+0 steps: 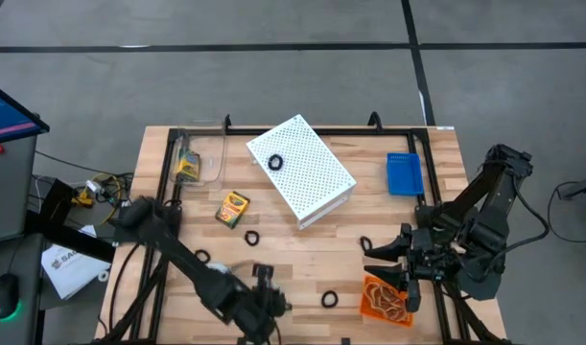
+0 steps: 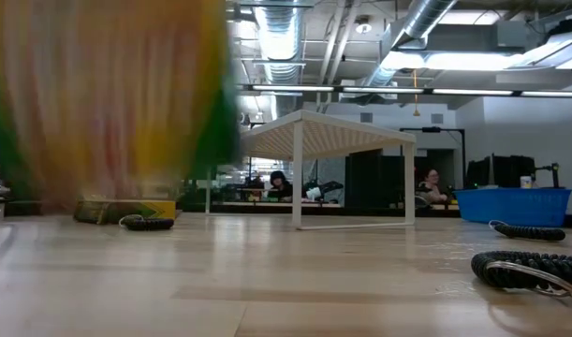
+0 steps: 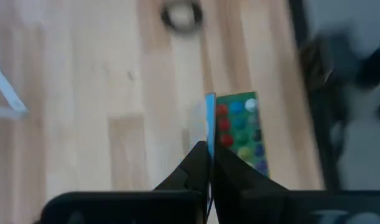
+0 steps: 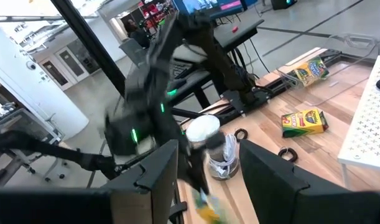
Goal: Pick & Place Office Desk Supplies
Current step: Put the crayon box into the transparent bin
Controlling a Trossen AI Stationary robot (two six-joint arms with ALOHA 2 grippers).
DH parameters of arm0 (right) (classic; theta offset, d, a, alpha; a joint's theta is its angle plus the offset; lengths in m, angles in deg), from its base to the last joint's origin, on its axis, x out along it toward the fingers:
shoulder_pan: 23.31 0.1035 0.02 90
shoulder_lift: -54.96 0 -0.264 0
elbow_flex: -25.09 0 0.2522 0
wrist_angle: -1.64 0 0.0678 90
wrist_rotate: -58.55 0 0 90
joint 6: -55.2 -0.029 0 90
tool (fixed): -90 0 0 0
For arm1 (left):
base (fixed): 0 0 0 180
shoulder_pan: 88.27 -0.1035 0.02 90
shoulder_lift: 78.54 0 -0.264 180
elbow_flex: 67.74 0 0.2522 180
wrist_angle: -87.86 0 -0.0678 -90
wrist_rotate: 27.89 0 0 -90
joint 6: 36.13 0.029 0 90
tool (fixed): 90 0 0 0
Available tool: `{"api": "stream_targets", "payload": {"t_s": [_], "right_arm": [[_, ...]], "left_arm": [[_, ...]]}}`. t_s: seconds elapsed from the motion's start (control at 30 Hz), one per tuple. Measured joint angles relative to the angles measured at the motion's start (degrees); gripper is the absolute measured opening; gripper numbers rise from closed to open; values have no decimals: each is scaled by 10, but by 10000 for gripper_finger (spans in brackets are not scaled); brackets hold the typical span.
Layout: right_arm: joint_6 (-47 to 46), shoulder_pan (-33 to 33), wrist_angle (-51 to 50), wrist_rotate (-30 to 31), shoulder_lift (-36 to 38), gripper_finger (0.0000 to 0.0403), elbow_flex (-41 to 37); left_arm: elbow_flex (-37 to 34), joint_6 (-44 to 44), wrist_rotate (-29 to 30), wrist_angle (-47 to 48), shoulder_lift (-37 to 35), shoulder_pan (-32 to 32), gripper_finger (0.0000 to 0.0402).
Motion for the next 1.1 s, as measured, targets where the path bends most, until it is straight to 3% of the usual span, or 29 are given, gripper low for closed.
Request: {"api": "stream_targets", "payload": {"t_s": [0.27, 0.5, 0.7, 1.1], "right_arm": [[0, -1, -10, 9, 0, 169, 0], [0, -14, -25, 35, 1, 169, 0], [0, -54, -40, 35, 14, 169, 0], [88, -172, -42, -10, 61, 169, 0]], "left_arm": [[0, 31, -7, -59, -143, -74, 0], [1, 82, 29, -35, -235, -170, 0], [1, 90, 53, 28, -284, -280, 0], [1, 149, 71, 37, -350, -486, 0]]}}
